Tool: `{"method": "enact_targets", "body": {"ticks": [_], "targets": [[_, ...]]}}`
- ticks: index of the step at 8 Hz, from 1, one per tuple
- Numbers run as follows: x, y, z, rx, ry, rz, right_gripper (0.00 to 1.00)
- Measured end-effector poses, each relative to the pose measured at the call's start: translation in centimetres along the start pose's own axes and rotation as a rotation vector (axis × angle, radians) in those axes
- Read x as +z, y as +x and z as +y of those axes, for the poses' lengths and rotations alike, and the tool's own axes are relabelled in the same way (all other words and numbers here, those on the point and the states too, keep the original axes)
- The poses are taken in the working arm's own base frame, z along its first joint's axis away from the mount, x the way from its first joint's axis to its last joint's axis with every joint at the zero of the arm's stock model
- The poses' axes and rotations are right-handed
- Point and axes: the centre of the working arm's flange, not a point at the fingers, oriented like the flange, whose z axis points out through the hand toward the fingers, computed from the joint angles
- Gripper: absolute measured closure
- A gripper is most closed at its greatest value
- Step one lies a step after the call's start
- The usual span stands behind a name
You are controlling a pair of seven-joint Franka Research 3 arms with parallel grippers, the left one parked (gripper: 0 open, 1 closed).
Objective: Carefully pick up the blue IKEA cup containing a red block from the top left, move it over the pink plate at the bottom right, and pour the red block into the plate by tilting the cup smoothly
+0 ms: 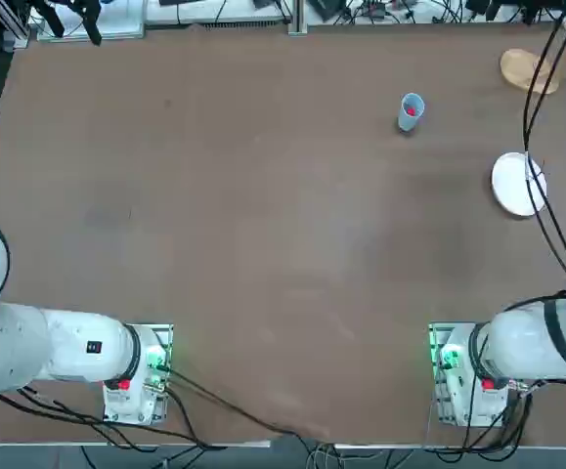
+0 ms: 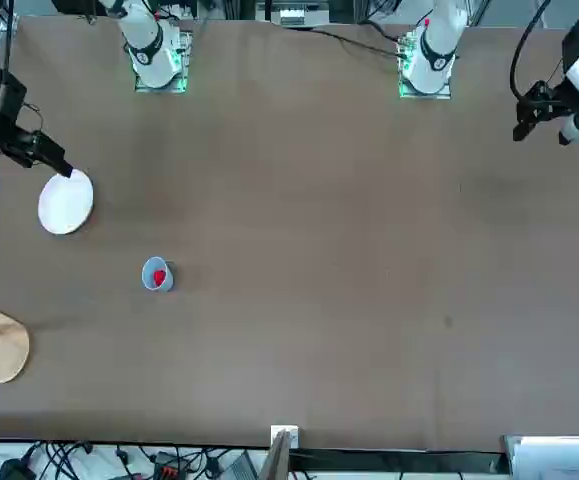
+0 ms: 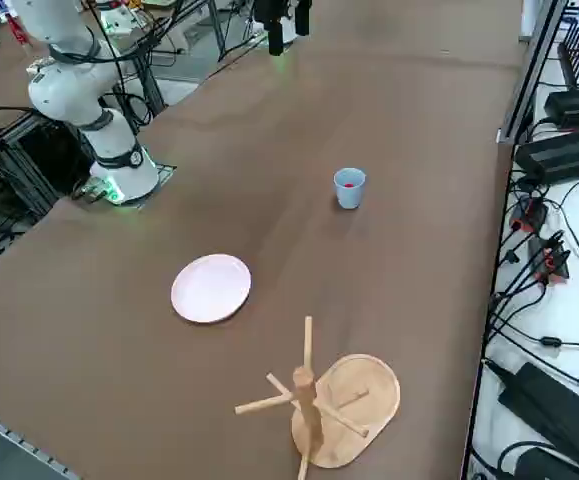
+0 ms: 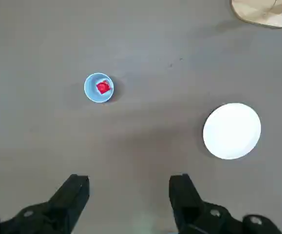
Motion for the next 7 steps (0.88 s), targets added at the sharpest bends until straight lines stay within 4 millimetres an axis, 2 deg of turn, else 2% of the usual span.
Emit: {"method": "enact_targets", "body": {"ticks": [5,7], "targets": [[-0.38,-0.35,-0.1,0.012,0.0,0.002,0.0],[0.24,-0.18,-0.3,0.009,-0.002,-0.006,0.0]]}}
